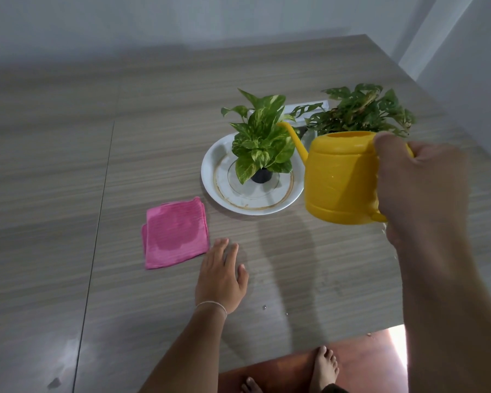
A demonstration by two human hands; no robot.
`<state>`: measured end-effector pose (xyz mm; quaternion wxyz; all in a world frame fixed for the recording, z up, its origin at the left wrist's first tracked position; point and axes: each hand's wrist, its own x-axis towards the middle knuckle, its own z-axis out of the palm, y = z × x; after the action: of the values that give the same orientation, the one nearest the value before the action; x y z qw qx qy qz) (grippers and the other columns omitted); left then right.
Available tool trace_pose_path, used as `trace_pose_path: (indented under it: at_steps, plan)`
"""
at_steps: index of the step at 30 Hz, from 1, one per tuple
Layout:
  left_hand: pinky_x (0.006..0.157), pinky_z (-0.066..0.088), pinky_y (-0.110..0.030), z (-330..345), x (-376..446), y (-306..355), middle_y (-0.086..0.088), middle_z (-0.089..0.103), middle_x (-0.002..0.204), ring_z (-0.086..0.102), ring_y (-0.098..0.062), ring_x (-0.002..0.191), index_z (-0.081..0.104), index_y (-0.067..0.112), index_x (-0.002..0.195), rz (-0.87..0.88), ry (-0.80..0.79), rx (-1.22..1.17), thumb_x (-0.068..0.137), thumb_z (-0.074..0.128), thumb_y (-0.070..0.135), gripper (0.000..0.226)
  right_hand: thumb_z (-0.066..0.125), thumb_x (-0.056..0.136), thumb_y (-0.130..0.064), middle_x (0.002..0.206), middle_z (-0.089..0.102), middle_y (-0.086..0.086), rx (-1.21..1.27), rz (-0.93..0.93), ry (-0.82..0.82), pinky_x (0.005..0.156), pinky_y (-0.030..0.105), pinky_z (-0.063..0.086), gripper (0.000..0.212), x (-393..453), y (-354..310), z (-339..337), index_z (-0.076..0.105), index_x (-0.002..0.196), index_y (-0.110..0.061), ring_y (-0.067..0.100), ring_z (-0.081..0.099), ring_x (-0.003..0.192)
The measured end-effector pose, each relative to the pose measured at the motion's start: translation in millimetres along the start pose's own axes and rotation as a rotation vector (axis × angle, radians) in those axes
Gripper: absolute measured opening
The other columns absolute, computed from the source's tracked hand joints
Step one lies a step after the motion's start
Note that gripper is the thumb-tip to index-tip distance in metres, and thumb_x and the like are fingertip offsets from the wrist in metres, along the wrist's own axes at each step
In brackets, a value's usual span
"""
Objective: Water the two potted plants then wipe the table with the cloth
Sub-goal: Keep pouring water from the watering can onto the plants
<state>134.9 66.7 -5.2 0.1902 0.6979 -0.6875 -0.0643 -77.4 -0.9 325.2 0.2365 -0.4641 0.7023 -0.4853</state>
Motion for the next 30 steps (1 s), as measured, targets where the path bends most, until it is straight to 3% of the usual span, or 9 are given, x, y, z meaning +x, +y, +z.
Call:
trace_pose_path:
  at_steps: [10,30]
  plan:
    - [0.116,0.040,-0.049,0,1,0,-0.019,0.053,0.145,0.046,-0.036,0.140,0.060,0.007,0.134,-0.001,0.013,-0.024,0.092,0.051,0.033,0.050,0.061,0.092,-0.030,0.040,0.016,-0.008,0.030,-0.018,-0.050,0.039,0.025,0.014,0.052,1,-12,15,0.023,0.056,-0.023,0.011,0.017,0.043]
    - [0.115,0.040,-0.050,-3,2,3,-0.021,0.051,0.144,0.047,-0.040,0.136,0.059,0.005,0.135,-0.014,-0.011,-0.006,0.093,0.047,0.034,0.053,0.061,0.093,-0.031,0.041,0.017,-0.008,0.058,-0.008,-0.035,0.039,0.024,0.016,0.052,-12,2,9,0.024,0.057,-0.024,0.010,0.018,0.042]
